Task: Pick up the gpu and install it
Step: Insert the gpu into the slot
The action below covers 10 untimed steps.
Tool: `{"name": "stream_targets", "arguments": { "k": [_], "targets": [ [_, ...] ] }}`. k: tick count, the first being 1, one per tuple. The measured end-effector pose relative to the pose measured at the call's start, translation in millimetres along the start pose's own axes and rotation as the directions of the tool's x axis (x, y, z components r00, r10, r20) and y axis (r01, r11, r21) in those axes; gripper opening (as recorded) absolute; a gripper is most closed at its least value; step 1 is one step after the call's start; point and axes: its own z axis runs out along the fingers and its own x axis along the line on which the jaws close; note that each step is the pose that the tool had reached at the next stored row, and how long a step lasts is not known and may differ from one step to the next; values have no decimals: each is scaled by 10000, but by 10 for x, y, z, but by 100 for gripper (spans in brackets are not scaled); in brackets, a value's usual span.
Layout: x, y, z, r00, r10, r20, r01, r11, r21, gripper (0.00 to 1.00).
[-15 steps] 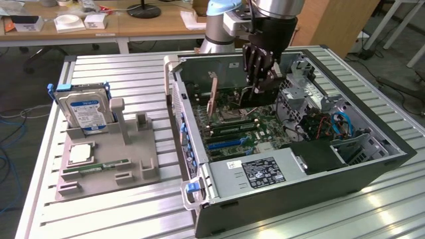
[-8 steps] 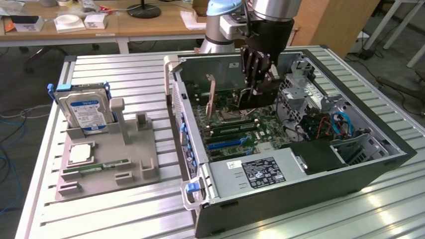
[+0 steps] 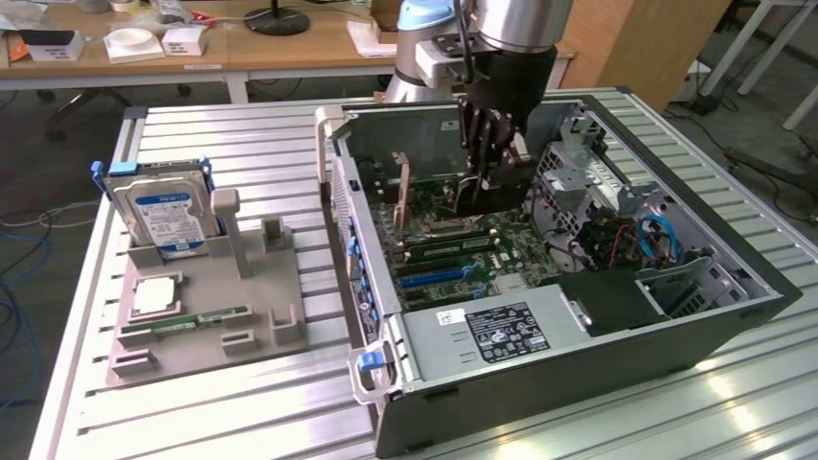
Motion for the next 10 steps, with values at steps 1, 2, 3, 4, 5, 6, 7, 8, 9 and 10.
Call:
{"name": "stream_targets", "arguments": {
  "k": [1, 2, 3, 4, 5, 6, 7, 8, 9, 10],
  "targets": [
    [0, 6, 9, 10000, 23, 0, -23, 10000, 2, 26],
    [0, 9, 18, 10000, 63, -2, -63, 10000, 2, 26],
    [0, 10, 27, 9999, 131, -3, -131, 9999, 1, 26],
    [-1, 12, 35, 9998, 199, -5, -199, 9998, -2, 26],
    [-1, 14, 42, 9997, 256, -6, -256, 9997, -4, 26],
    [0, 15, 47, 9996, 296, -7, -296, 9996, -5, 26],
    [2, 17, 50, 9995, 318, -8, -318, 9995, -7, 26],
    [6, 20, 52, 9995, 320, -9, -320, 9995, -8, 26],
    [12, 21, 54, 9995, 322, -9, -322, 9995, -7, 26],
    [18, 22, 56, 9995, 322, -8, -322, 9995, -7, 26]
  ]
}}
